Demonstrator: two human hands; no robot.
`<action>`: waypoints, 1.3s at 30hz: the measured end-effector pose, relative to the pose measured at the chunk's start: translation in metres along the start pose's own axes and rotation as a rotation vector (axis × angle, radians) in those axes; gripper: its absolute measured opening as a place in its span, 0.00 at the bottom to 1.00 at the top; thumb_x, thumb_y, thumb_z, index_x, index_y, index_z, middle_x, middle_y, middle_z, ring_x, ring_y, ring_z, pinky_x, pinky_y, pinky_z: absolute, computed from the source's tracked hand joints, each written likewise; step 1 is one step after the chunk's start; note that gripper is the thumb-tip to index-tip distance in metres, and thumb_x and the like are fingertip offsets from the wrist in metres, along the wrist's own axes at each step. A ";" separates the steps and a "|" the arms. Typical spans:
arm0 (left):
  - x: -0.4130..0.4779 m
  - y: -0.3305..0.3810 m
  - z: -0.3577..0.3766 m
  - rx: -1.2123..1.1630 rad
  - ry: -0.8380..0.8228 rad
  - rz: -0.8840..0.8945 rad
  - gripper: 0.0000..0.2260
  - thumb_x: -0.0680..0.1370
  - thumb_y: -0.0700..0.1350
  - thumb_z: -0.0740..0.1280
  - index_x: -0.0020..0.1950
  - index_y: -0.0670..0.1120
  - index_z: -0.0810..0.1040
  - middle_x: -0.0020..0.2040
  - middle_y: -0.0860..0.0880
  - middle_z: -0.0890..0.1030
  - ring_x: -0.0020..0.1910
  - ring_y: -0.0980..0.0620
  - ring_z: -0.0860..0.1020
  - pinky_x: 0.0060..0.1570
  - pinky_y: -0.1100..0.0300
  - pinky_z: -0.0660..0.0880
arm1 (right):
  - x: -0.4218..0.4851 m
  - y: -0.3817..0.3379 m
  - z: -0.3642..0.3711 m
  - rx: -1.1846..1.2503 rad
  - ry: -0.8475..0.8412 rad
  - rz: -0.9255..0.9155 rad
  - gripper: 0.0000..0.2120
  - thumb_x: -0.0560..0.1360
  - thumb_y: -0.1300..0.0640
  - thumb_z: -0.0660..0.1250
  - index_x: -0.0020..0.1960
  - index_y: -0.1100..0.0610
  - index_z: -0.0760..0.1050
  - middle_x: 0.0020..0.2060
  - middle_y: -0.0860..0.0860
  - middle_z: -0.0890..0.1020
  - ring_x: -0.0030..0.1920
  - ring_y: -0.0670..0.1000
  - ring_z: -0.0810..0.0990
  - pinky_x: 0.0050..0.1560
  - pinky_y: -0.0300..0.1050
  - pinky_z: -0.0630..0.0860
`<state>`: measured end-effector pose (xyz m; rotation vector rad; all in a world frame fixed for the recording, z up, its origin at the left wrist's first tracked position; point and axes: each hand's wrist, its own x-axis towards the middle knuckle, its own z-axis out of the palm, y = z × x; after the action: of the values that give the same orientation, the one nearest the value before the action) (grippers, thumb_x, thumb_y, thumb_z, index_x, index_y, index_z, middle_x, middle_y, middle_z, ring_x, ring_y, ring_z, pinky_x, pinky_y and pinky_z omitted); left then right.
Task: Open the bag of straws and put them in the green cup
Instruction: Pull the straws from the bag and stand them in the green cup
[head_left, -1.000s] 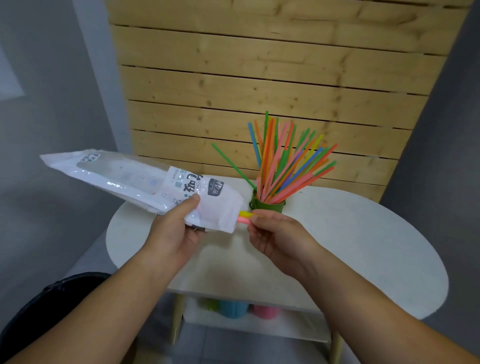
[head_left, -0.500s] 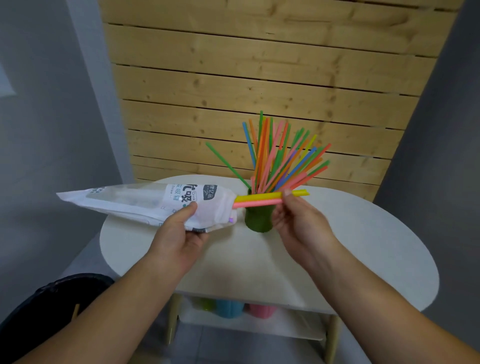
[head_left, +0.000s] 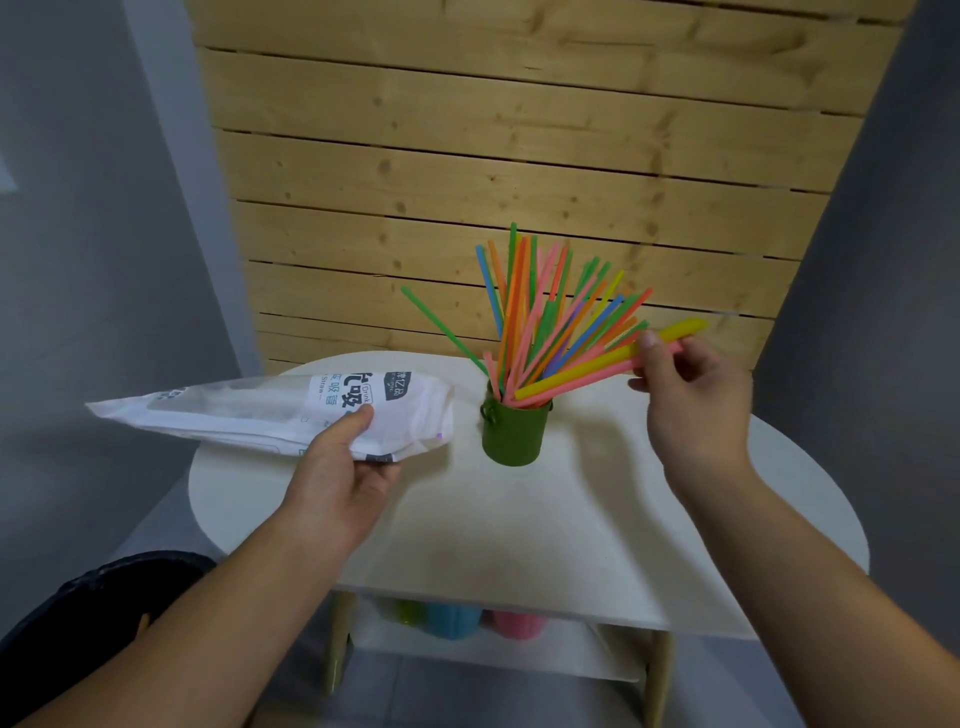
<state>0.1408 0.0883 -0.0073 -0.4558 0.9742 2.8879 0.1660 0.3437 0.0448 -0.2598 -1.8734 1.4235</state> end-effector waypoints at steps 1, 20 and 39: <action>0.000 0.000 0.000 0.005 -0.002 -0.003 0.10 0.80 0.35 0.67 0.59 0.47 0.80 0.50 0.47 0.88 0.50 0.48 0.87 0.48 0.53 0.84 | -0.001 0.002 0.002 -0.033 -0.018 -0.014 0.13 0.79 0.51 0.67 0.41 0.57 0.79 0.37 0.56 0.83 0.41 0.57 0.83 0.43 0.48 0.82; 0.000 0.002 -0.003 0.055 -0.014 0.018 0.11 0.80 0.35 0.67 0.59 0.48 0.80 0.49 0.48 0.88 0.46 0.50 0.87 0.43 0.54 0.84 | -0.004 0.016 0.039 0.011 -0.150 0.102 0.08 0.78 0.55 0.69 0.42 0.57 0.80 0.38 0.56 0.84 0.39 0.56 0.84 0.37 0.44 0.83; -0.003 0.001 0.000 0.097 -0.038 0.025 0.15 0.80 0.36 0.67 0.65 0.47 0.78 0.58 0.46 0.86 0.58 0.46 0.84 0.58 0.47 0.80 | 0.005 0.042 0.054 -0.175 -0.277 0.012 0.08 0.78 0.48 0.65 0.41 0.47 0.76 0.38 0.51 0.84 0.42 0.55 0.83 0.46 0.59 0.82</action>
<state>0.1433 0.0874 -0.0062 -0.3829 1.1161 2.8435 0.1149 0.3218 0.0048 -0.1641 -2.2301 1.3599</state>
